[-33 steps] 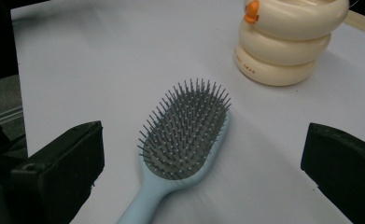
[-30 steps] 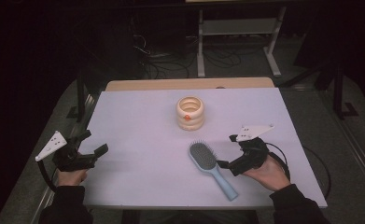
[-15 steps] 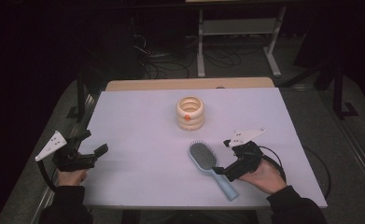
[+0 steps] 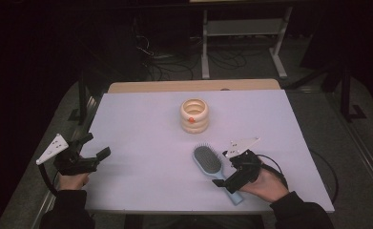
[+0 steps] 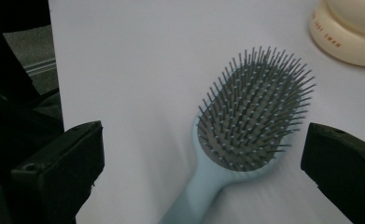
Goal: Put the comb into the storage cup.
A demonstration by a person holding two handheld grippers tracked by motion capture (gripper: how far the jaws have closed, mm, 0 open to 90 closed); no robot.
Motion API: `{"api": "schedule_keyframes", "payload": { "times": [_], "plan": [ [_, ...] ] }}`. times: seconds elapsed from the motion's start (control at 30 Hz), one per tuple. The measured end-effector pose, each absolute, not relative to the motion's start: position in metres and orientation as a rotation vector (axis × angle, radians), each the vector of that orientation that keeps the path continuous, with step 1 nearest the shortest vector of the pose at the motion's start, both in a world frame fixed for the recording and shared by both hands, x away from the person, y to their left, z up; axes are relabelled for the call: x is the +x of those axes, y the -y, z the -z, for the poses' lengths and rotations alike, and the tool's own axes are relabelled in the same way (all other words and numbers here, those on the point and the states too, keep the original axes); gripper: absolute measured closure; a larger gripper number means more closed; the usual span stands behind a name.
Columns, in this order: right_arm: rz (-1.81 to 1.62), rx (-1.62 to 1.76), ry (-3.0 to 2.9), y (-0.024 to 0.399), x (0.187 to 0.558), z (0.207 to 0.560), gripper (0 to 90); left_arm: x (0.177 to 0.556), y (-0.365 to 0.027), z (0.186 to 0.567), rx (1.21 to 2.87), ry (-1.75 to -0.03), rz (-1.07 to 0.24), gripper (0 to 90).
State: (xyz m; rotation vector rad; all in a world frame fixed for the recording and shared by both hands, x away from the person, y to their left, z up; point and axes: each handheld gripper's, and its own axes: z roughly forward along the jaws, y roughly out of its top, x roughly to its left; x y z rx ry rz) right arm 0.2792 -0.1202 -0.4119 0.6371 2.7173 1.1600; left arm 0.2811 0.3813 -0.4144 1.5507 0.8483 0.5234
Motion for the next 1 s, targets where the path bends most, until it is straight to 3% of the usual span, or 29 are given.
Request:
{"api": "schedule_keyframes", "payload": {
  "times": [0.3,0.53,1.0],
  "plan": [
    [-1.137,0.583,-2.776,0.11,0.273,0.415,0.0,0.281,-0.381,0.414,1.549,-0.848,-0.522,0.0],
    [-1.133,0.516,-2.838,0.106,0.268,0.417,12.0,0.281,-0.381,0.414,1.554,-0.846,-0.523,0.0],
    [-1.107,0.485,-2.898,0.103,0.266,0.42,20.4,0.281,-0.381,0.414,1.554,-0.846,-0.522,0.0]
  ]
}}
